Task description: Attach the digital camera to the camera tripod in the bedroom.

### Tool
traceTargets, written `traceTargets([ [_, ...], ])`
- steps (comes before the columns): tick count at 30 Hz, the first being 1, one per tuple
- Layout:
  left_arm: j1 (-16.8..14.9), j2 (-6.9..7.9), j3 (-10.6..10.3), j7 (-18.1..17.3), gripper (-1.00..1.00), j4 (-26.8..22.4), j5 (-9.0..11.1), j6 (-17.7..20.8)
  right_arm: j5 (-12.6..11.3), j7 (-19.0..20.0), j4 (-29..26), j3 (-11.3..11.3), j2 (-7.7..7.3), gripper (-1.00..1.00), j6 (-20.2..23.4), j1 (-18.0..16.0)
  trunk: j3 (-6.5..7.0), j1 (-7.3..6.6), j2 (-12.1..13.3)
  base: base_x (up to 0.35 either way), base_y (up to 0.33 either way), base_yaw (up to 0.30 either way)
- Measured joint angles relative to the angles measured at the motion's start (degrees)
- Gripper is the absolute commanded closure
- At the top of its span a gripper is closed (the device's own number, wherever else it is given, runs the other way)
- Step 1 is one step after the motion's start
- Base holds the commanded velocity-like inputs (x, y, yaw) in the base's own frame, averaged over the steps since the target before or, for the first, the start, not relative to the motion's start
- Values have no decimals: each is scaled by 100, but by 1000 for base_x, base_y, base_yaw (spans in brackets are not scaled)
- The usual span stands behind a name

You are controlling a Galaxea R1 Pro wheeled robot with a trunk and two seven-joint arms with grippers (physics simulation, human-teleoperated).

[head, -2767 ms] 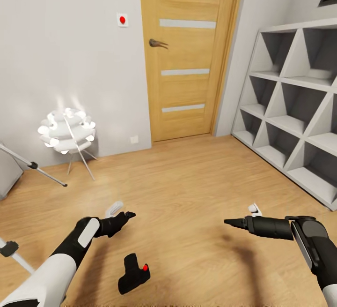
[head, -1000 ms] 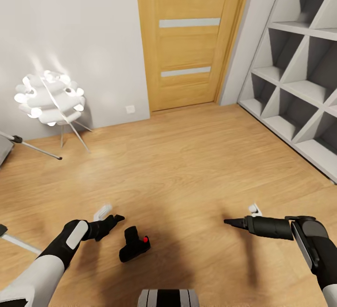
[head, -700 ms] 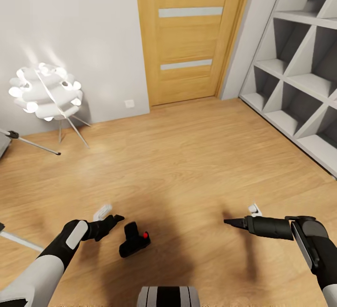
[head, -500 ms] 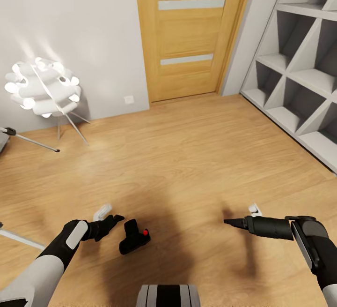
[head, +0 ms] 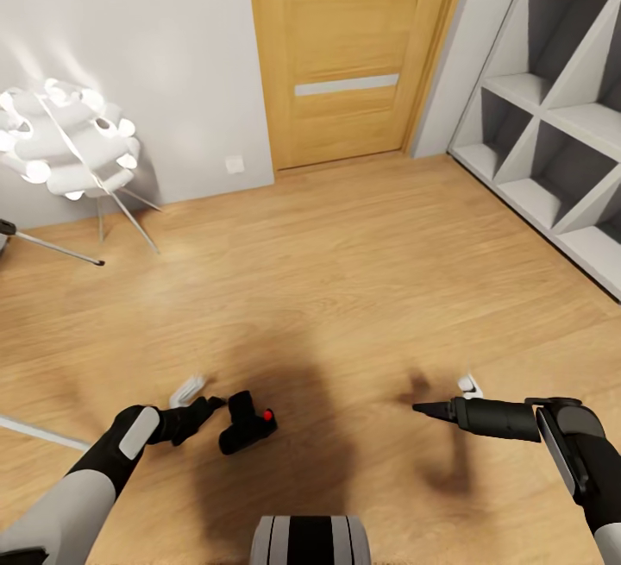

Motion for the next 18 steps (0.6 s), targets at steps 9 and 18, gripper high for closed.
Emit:
traceTargets([
  [9, 0, 95, 115, -48, -100, 6, 37, -10, 3, 0, 2, 0, 0, -100, 0, 0, -199, 23, -12, 0, 0, 0],
  [18, 0, 158, 131, -59, -100, -569, 16, 50, 3, -1, -1, 0, 0, -100, 0, 0, -399, 46, -24, 0, 0, 0],
])
